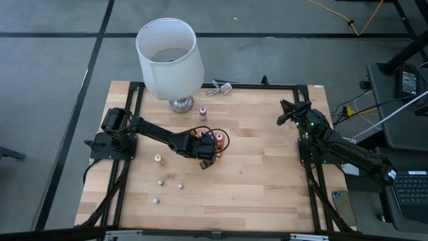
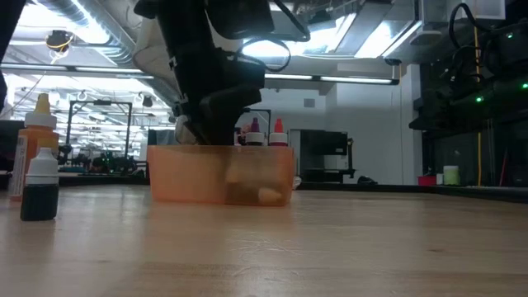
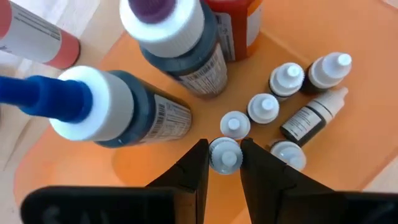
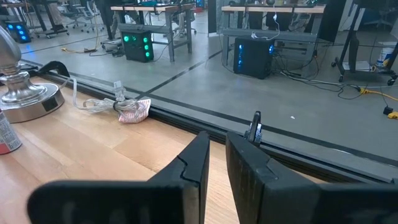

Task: Pick & Place food coloring
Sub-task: Put the small red food coloring bottle into the orange bin, then put the small blue food coloring bottle into the orange bin

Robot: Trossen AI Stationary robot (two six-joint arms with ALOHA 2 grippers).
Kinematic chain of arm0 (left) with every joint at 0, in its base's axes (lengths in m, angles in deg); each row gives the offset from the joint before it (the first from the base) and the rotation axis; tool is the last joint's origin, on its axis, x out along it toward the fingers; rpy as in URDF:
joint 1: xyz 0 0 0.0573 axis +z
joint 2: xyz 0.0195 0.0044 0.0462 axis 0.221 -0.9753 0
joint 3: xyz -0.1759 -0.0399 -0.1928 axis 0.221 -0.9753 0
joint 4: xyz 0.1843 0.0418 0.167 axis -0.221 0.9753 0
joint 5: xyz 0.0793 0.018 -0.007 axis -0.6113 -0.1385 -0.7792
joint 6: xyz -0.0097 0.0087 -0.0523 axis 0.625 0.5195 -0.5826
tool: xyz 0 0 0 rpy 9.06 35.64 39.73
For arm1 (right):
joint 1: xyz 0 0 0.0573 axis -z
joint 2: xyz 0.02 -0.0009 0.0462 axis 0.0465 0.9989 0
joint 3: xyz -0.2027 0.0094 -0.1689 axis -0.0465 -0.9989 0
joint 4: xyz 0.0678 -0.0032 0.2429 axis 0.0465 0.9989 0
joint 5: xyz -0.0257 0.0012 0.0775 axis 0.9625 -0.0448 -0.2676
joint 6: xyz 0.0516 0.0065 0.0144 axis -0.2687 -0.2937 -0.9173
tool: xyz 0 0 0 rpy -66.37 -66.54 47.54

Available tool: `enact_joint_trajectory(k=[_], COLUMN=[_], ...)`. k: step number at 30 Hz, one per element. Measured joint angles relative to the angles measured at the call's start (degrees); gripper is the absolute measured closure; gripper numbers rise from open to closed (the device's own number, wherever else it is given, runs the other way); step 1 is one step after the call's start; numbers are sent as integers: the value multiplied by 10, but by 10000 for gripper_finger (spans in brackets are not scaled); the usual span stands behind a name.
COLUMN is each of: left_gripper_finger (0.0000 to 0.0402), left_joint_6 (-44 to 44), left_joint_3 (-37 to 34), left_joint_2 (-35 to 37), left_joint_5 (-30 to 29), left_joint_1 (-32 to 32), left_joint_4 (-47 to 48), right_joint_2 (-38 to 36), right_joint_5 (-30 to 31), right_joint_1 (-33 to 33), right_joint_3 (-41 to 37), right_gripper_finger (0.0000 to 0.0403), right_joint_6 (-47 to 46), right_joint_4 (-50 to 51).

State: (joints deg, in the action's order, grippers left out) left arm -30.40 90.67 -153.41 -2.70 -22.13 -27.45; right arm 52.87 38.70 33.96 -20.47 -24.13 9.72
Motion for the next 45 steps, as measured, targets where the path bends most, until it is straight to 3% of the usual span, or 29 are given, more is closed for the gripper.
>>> enact_joint_trajectory(k=[12, 25, 32, 39, 45], left_gripper_finger=[329, 299, 277, 229, 196], left_joint_6=[-4, 0, -24, -34, -47], left_joint_3=[-1, 0, -1, -1, -1], left_joint_2=[-31, -29, -3, 46, 105], left_joint_5=[2, 14, 16, 16, 58], left_joint_1=[-4, -2, -1, -1, -3], left_joint_4=[-16, -16, -11, 7, 39], right_joint_2=[0, 0, 0, 0, 0], right_joint_5=[0, 0, 0, 0, 0], right_joint_1=[0, 0, 0, 0, 0], right_joint_3=[0, 0, 0, 0, 0], right_gripper_finger=[345, 345, 345, 345, 345], right_joint_6=[0, 0, 0, 0, 0], right_joint_4=[0, 0, 0, 0, 0])
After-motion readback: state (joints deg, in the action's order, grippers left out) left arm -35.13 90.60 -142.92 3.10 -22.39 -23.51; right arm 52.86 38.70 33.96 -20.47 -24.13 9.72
